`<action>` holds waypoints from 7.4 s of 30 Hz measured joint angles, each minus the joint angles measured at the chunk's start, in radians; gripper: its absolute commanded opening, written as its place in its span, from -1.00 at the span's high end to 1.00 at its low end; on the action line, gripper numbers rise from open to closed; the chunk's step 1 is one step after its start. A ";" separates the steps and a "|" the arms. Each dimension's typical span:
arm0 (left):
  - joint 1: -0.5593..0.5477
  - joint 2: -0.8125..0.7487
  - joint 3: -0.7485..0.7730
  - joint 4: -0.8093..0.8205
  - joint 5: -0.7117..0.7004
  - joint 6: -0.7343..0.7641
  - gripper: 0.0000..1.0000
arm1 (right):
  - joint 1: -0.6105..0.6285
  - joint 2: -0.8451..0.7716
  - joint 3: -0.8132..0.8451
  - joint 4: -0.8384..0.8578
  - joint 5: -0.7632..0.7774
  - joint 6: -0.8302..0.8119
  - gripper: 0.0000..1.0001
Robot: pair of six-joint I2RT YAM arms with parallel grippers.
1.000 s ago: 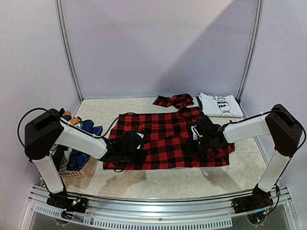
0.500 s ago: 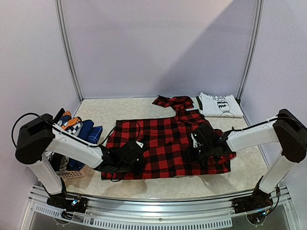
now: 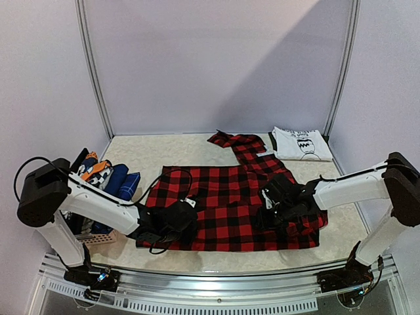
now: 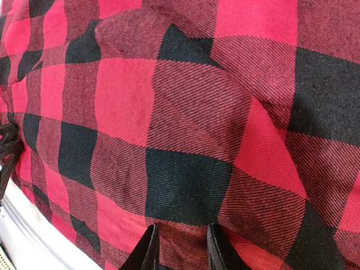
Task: Fold and stack the mixed laundry pile
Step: Move the 1/3-folded shirt to the corner of the board, then fold the 1/3-folded shirt at the center of the board.
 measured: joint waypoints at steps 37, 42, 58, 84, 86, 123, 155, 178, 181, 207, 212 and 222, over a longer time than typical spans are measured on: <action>0.267 -0.082 0.335 -0.283 -0.212 0.315 0.32 | -0.095 -0.111 0.257 -0.254 0.239 -0.130 0.02; 0.430 0.006 0.428 -0.282 -0.084 0.331 0.34 | -0.137 -0.111 0.231 -0.220 0.224 -0.141 -0.03; 0.725 0.416 0.808 -0.423 0.150 0.343 0.48 | -0.238 -0.084 0.200 -0.151 0.101 -0.181 -0.03; 0.785 0.514 0.864 -0.462 0.266 0.341 0.93 | -0.254 -0.049 0.200 -0.115 0.047 -0.201 -0.03; 0.784 0.514 0.863 -0.454 0.278 0.347 1.00 | -0.254 -0.049 0.200 -0.115 0.048 -0.201 -0.03; 0.772 0.367 0.666 -0.274 0.415 0.365 1.00 | -0.595 0.377 0.771 -0.183 -0.024 -0.267 -0.05; 0.772 0.367 0.663 -0.275 0.418 0.368 1.00 | -0.666 0.712 1.008 -0.306 -0.185 -0.330 0.96; 0.772 0.272 0.637 -0.274 0.415 0.376 1.00 | -0.666 0.617 1.066 -0.364 -0.214 -0.350 1.00; 0.773 0.243 0.620 -0.272 0.413 0.379 1.00 | -0.666 0.578 1.066 -0.363 -0.214 -0.354 1.00; 0.774 0.090 0.416 -0.206 0.413 0.382 1.00 | -0.666 0.322 0.821 -0.295 -0.240 -0.371 1.00; 0.771 0.029 0.377 -0.200 0.407 0.381 1.00 | -0.665 0.322 0.792 -0.283 -0.249 -0.367 1.00; 0.718 -0.093 0.356 -0.251 0.359 0.374 1.00 | -0.663 0.217 0.655 -0.255 -0.248 -0.361 0.97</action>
